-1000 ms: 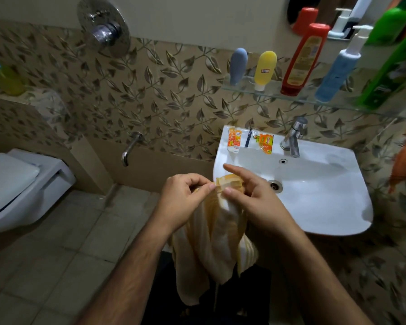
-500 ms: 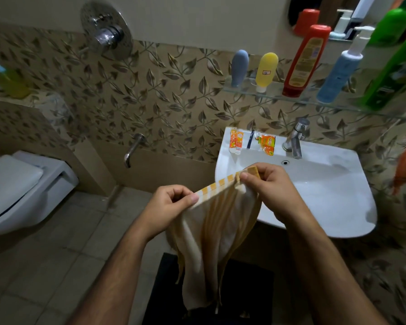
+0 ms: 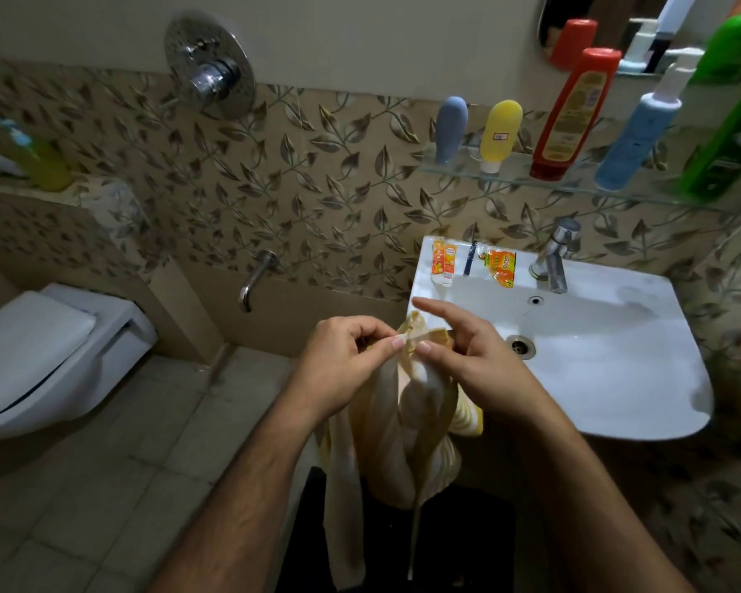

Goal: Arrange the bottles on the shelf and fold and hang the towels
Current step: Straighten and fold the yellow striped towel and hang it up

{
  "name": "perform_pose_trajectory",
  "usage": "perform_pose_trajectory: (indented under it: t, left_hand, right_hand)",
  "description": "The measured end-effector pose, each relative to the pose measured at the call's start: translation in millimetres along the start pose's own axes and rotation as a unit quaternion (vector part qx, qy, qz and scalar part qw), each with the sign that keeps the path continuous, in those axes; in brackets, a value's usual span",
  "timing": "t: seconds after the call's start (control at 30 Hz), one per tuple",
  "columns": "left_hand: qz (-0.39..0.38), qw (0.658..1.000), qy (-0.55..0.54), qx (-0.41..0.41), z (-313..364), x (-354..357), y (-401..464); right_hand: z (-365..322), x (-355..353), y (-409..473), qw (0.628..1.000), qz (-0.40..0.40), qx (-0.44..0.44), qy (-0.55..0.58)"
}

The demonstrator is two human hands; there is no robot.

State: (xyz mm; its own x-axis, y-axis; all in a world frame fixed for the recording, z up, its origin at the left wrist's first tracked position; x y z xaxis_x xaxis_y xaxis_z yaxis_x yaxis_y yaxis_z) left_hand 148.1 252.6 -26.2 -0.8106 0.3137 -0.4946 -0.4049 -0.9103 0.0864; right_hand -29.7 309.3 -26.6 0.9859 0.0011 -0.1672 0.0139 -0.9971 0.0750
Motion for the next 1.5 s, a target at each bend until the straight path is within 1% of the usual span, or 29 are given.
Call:
perform_pose_trajectory:
  t: [0.07, 0.13, 0.2, 0.27, 0.33, 0.43, 0.5, 0.57, 0.63, 0.73, 0.8, 0.9, 1.0, 1.1, 1.17, 1.27, 1.33, 1.43, 1.5]
  left_hand:
    - [-0.018, 1.0, 0.002, 0.025, 3, -1, -1]
    - [-0.021, 0.999, -0.012, 0.036, 3, -3, -2]
    - [-0.027, 0.998, -0.041, 0.025, -1, -6, -4]
    - [-0.039, 0.997, -0.068, 0.006, -7, -5, -8]
    - [-0.057, 0.991, -0.116, -0.033, -14, -3, -11]
    - [-0.064, 0.981, -0.161, -0.083, -29, -8, -14]
    - [-0.061, 0.979, -0.169, -0.094, -36, -15, -16]
    - [-0.051, 0.98, -0.169, -0.092, -36, -20, -17]
    - [-0.031, 0.985, -0.153, -0.072, -31, -20, -15]
    - [-0.006, 0.991, -0.125, -0.049, -21, -17, -10]
    - [-0.012, 0.993, -0.109, -0.038, -15, -15, -9]
    - [-0.037, 0.994, -0.105, -0.016, -7, -11, -7]
    - [-0.055, 0.994, -0.098, 0.003, -3, -8, -6]
    - [-0.064, 0.993, -0.096, 0.005, -4, -7, -6]
    - [-0.072, 0.992, -0.106, -0.01, -8, -6, -8]
    - [-0.065, 0.985, -0.152, -0.053, -21, -13, -11]
    - [-0.063, 0.981, -0.17, -0.065, -26, -18, -13]
    - [-0.047, 0.982, -0.177, -0.054, -23, -20, -13]
    - [-0.027, 0.983, -0.178, -0.042, -18, -18, -11]
  right_hand:
    - [-4, 8, 2, 0.999, -0.032, -0.004, -0.001]
    - [-7, 10, 3, 0.999, -0.035, -0.005, -0.013]
    - [-6, 7, 3, 0.999, -0.021, 0.01, -0.036]
    - [-6, 6, 2, 0.996, -0.018, 0.006, -0.082]
    - [-6, 2, 3, 0.997, 0.008, -0.001, -0.079]
    - [-9, -18, 6, 0.995, 0.079, 0.001, -0.066]
    - [-11, -32, 6, 0.991, 0.117, 0.002, -0.068]
    - [-10, -37, 5, 0.987, 0.129, 0.006, -0.093]
    - [-9, -33, 4, 0.986, 0.135, 0.006, -0.102]
    - [-8, -22, 1, 0.992, 0.116, 0.024, -0.034]
    - [-9, -13, -1, 0.997, 0.07, 0.019, -0.004]
    - [-8, 2, -2, 1.0, -0.001, 0.019, 0.01]
    - [-9, 10, -1, 0.999, -0.031, 0.014, -0.007]
    - [-8, 8, 0, 0.999, -0.009, 0.006, -0.048]
    - [-9, 0, 0, 0.998, 0.017, -0.009, -0.067]
    - [-11, -23, 0, 0.996, 0.077, -0.012, -0.041]
    - [-9, -37, -2, 0.993, 0.115, -0.002, -0.037]
    - [-6, -43, -3, 0.992, 0.113, 0.018, -0.047]
    - [-5, -39, -4, 0.994, 0.101, 0.034, -0.033]
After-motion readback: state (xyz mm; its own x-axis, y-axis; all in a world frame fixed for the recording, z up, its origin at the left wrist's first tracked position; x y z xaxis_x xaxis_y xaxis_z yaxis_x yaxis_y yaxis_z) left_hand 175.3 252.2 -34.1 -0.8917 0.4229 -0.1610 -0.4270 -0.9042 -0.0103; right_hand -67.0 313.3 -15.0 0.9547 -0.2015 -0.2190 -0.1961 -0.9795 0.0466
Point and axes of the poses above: each hand's wrist, its own y-axis towards the middle knuckle, its own x-axis out of the palm, z = x × y, the point moved 2 cm from there along y, towards the middle knuckle, and after that the axes turned 6 degrees about -x, right-handed, at the moved point
